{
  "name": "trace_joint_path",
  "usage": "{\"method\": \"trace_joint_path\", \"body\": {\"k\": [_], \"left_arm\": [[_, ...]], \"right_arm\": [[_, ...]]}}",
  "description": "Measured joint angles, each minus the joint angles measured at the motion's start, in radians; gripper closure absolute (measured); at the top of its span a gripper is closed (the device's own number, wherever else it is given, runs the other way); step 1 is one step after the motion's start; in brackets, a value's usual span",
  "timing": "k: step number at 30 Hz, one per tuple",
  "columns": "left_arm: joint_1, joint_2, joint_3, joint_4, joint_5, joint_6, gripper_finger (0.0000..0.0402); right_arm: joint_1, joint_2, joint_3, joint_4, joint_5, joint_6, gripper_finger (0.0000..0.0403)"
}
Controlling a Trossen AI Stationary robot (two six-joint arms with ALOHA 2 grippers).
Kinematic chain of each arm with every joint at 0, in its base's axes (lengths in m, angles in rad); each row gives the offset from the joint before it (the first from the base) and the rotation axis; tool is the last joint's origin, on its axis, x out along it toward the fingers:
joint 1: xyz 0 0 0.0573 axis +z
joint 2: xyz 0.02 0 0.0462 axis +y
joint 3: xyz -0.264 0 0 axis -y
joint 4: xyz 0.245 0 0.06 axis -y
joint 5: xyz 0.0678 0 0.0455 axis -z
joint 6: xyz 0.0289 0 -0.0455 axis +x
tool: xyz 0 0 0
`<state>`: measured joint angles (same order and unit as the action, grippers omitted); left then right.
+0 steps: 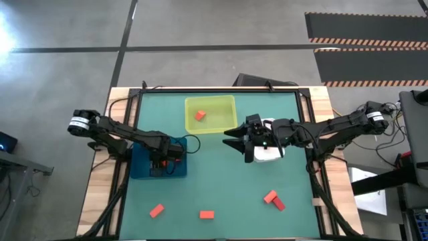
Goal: Sort & place blocks by color
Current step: Put the orange block into the yellow bin
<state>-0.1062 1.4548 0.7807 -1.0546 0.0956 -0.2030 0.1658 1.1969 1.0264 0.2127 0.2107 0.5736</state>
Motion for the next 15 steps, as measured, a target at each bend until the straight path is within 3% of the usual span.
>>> {"method": "trace_joint_path", "body": {"k": [6, 15], "left_arm": [[0.000, -0.001, 0.005, -0.008, 0.002, 0.000, 0.0183], [0.000, -0.117, 0.084, -0.036, 0.030, -0.002, 0.0178]], "right_arm": [[0.009, 0.000, 0.000, -0.001, -0.009, 0.094, 0.0195], [0.065, 0.000, 0.000, -0.046, -0.036, 0.379, 0.0195]]}}
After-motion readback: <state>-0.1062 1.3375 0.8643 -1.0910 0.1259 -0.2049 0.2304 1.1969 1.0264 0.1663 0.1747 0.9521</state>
